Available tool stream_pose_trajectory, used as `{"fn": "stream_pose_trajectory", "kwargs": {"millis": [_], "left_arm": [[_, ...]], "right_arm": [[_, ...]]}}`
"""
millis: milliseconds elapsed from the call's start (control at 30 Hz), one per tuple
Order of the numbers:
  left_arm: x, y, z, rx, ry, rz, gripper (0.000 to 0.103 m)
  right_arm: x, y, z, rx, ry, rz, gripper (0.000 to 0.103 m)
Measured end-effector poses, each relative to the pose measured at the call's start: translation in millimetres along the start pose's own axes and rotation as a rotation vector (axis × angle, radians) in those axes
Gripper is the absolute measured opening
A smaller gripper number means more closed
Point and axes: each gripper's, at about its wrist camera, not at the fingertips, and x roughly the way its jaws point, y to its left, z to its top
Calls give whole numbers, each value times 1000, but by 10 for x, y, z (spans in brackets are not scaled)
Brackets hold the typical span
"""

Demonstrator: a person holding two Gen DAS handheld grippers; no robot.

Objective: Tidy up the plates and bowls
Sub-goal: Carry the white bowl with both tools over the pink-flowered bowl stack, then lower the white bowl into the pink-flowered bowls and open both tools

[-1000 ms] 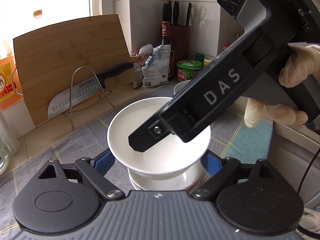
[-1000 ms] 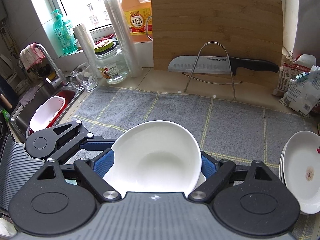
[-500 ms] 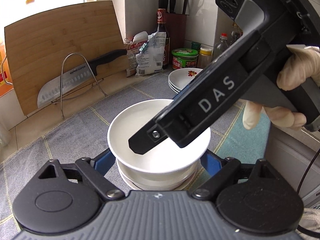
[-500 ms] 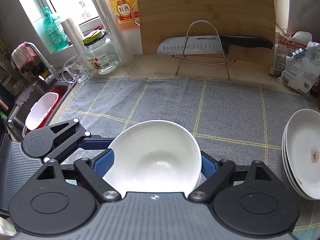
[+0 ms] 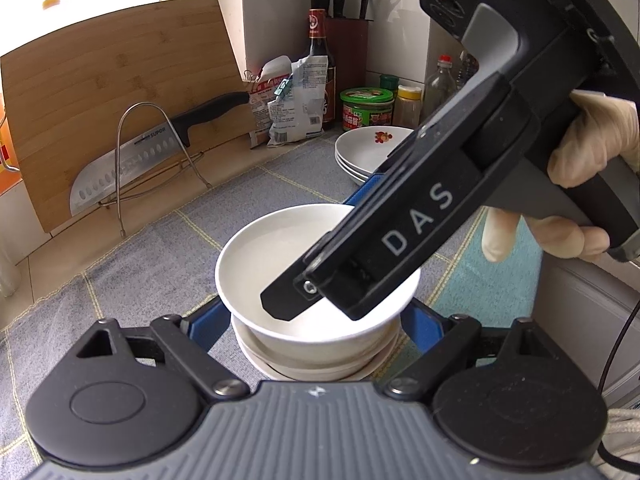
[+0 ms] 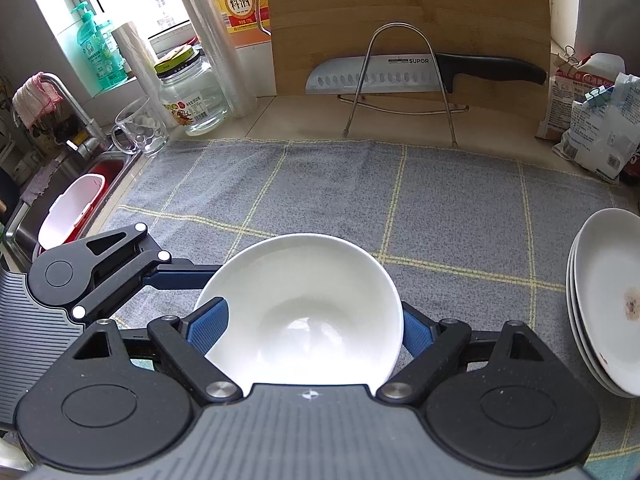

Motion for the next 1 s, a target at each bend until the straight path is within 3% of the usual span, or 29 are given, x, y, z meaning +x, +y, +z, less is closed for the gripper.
{"fn": "stream_pose_trajectory", "kwargs": {"millis": [633, 1000], "left_arm": [[37, 33, -14, 5, 5, -7, 92], [-45, 83, -82, -12, 3, -23, 95]], "right_arm": [[15, 13, -44, -16, -8, -12, 93], [-14, 15, -87, -13, -22, -13, 103]]}}
